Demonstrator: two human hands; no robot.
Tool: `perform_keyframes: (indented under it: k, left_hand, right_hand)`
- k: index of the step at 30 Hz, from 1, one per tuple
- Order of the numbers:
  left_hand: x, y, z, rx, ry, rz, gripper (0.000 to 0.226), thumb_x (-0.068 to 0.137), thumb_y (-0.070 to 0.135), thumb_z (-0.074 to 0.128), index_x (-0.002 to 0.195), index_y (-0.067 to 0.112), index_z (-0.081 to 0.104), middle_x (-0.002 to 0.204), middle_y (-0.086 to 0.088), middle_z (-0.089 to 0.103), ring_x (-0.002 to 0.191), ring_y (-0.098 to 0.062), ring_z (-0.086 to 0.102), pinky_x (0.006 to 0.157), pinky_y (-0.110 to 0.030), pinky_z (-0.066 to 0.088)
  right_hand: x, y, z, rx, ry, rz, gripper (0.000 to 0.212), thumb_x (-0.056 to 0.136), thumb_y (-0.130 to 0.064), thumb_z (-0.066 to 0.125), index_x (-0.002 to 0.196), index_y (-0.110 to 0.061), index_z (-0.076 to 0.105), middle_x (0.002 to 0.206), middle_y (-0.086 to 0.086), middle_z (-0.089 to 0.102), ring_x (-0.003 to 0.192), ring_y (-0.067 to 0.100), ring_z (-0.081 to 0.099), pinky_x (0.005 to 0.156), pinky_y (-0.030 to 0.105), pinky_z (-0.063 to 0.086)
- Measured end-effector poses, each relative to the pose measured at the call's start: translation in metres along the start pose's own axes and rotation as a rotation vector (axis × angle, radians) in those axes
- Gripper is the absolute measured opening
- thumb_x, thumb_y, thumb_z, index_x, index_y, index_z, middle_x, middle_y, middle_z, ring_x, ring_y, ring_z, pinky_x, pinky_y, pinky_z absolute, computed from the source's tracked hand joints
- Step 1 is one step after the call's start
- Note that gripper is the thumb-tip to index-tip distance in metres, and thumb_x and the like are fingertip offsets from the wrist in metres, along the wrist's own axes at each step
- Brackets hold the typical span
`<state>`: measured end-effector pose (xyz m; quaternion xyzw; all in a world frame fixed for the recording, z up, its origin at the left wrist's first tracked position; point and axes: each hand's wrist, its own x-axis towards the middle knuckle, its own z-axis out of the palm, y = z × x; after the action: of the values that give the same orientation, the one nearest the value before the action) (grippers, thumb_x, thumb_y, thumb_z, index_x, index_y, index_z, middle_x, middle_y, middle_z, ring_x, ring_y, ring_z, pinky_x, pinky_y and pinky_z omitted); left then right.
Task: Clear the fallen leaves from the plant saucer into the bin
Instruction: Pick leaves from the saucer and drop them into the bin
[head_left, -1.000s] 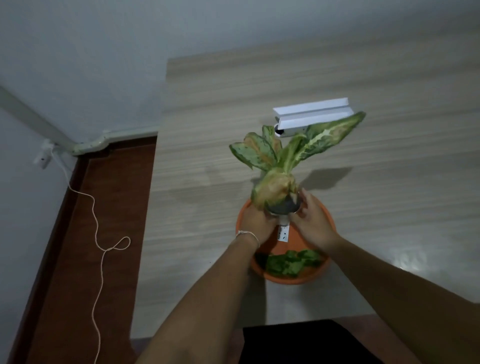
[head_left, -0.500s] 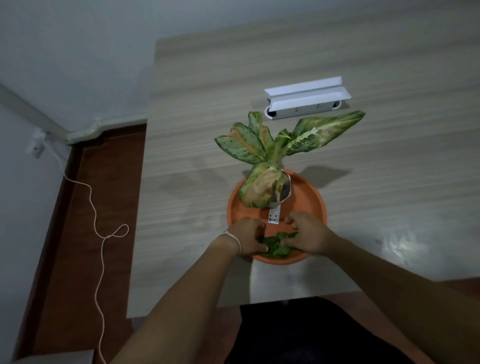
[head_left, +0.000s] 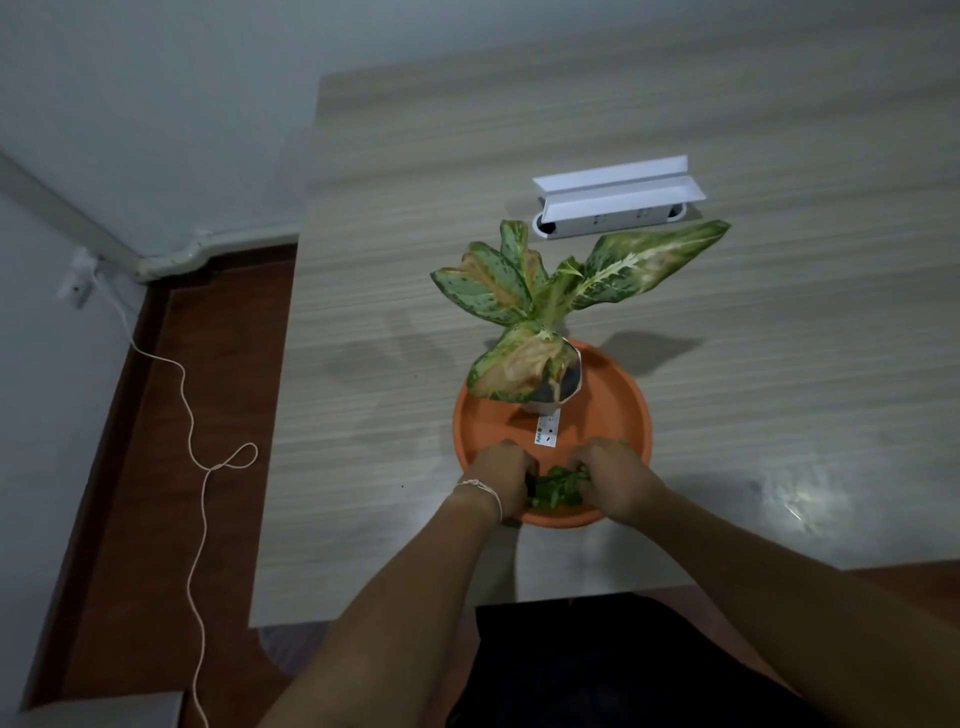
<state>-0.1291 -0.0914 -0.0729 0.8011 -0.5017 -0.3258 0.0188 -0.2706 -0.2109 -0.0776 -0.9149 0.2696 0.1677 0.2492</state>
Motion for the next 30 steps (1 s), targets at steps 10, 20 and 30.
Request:
perform_keyframes:
  k: [10, 20, 30]
  left_hand:
    - [0.001, -0.018, -0.007, -1.065, 0.204, -0.522, 0.007, 0.063, 0.002, 0.076, 0.069, 0.006, 0.076, 0.089, -0.014, 0.076, 0.082, -0.028, 0.073, 0.072, -0.041, 0.062]
    - [-0.007, -0.005, -0.027, -1.495, 0.263, -0.594, 0.009, 0.076, -0.013, 0.068, 0.079, -0.004, 0.069, 0.090, -0.024, 0.067, 0.082, -0.033, 0.068, 0.063, -0.032, 0.062]
    - [-0.014, 0.006, -0.020, -1.509, 0.257, -0.627, 0.009, 0.075, -0.013, 0.070, 0.078, -0.005, 0.070, 0.086, -0.020, 0.070, 0.082, -0.030, 0.069, 0.060, -0.029, 0.062]
  right_hand:
    - [0.004, 0.014, -0.013, 0.783, 0.174, 0.375, 0.015, 0.077, -0.008, 0.073, 0.080, -0.022, 0.077, 0.072, -0.001, 0.074, 0.067, 0.018, 0.072, 0.069, 0.029, 0.058]
    - [0.014, 0.016, -0.028, 1.305, 0.168, 0.465, 0.026, 0.074, 0.009, 0.072, 0.097, -0.003, 0.068, 0.094, 0.019, 0.072, 0.080, 0.029, 0.071, 0.059, 0.028, 0.061]
    - [0.006, 0.027, -0.031, 1.163, 0.047, 0.472, 0.025, 0.069, 0.013, 0.076, 0.089, 0.004, 0.063, 0.094, 0.021, 0.065, 0.081, 0.031, 0.069, 0.052, 0.029, 0.059]
